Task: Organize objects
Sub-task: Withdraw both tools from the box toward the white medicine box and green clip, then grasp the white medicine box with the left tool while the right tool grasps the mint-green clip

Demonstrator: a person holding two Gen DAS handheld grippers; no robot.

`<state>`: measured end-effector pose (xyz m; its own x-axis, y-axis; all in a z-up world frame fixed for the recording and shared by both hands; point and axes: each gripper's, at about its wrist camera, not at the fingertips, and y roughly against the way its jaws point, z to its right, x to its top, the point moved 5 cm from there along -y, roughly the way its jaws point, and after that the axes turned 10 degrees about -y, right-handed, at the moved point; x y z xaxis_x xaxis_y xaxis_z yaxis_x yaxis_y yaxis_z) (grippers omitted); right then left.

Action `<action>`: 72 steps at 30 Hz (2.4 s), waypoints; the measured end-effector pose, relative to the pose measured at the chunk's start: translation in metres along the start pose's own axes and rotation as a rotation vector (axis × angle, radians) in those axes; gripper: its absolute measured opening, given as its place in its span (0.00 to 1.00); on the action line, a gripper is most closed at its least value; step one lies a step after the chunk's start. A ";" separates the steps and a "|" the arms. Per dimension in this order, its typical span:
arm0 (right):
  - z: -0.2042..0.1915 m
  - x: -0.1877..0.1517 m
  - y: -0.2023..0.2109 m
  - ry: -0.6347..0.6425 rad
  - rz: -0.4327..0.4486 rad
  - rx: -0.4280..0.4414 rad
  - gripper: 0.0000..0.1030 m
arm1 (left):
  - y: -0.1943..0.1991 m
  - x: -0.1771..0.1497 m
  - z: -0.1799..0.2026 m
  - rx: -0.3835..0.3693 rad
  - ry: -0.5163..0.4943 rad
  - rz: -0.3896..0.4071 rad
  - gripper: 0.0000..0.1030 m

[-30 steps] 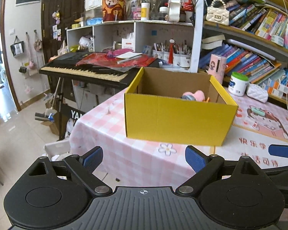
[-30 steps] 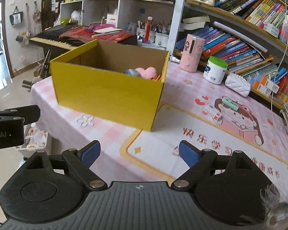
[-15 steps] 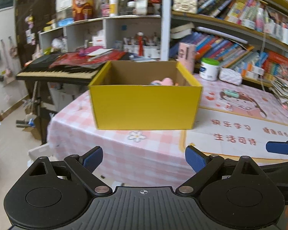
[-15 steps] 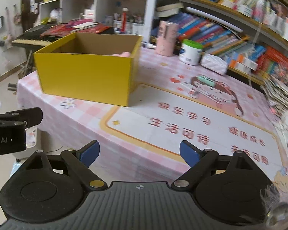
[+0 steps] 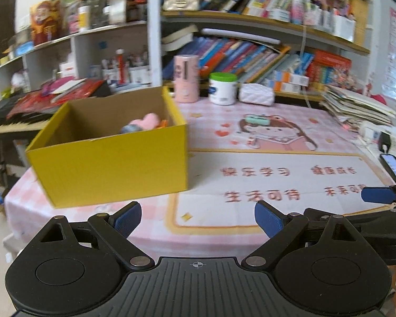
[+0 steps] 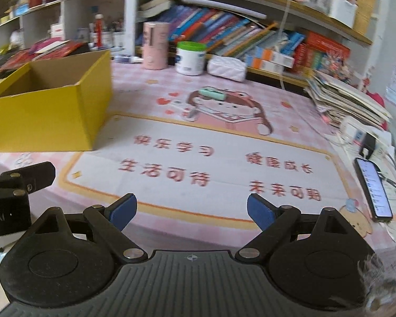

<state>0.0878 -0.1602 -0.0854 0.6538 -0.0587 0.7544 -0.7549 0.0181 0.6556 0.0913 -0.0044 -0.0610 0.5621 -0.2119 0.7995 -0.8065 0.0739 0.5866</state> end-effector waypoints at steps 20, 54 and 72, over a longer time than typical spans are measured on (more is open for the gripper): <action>0.073 0.059 -0.062 -0.006 -0.011 -0.019 0.88 | -0.069 0.056 0.057 -0.028 0.010 -0.004 0.92; 0.113 0.162 -0.207 0.065 -0.014 0.209 0.84 | -0.184 0.112 0.084 0.132 0.086 -0.078 0.88; 0.105 0.193 -0.267 0.051 -0.036 0.225 0.84 | -0.296 0.114 0.085 0.099 0.060 -0.179 0.58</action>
<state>0.4101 -0.2809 -0.1184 0.6783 -0.0049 0.7348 -0.7197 -0.2061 0.6630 0.3782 -0.1337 -0.1540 0.7057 -0.1544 0.6915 -0.7051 -0.0567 0.7068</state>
